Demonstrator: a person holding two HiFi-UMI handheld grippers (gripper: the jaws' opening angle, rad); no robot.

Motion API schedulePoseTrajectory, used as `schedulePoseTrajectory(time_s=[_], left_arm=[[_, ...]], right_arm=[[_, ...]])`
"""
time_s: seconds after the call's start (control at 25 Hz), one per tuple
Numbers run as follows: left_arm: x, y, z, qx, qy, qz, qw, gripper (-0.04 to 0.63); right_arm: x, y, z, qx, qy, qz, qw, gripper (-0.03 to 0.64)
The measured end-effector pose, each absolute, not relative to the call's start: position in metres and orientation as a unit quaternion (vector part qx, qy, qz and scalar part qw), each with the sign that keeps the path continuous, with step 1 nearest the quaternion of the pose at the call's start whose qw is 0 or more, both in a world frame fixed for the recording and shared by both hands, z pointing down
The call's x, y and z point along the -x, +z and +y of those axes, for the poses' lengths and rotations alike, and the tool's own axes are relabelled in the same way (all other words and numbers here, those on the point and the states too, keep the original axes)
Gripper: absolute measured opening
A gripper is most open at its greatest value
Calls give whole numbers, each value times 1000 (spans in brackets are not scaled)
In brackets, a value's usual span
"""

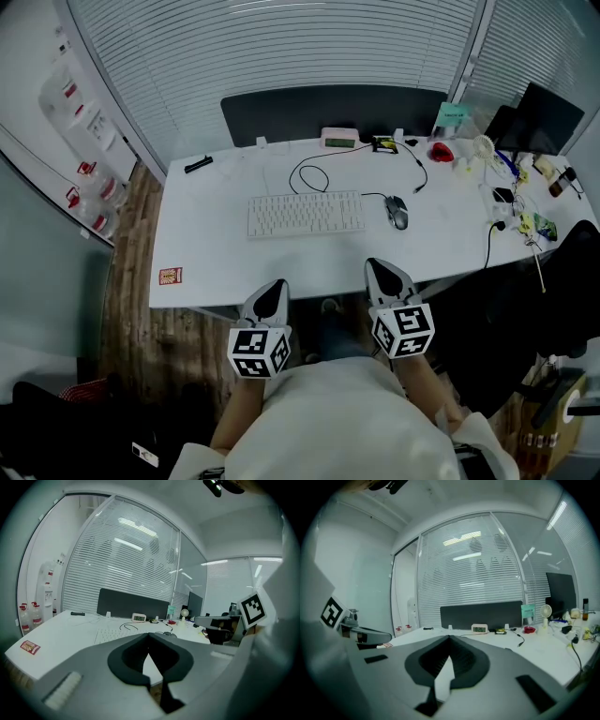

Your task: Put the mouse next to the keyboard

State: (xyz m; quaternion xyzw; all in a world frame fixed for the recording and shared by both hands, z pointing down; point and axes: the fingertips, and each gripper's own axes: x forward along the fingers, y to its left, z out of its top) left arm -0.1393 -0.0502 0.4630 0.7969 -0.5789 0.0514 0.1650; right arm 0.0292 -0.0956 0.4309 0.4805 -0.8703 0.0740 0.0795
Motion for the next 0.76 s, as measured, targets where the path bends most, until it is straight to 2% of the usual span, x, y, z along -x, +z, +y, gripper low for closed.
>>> schedulePoseTrajectory(time_s=[0.76], left_arm=[[136, 460, -60, -797, 49, -577, 169, 9]], right_arm=[[-30, 430, -108, -474, 77, -874, 75, 2]])
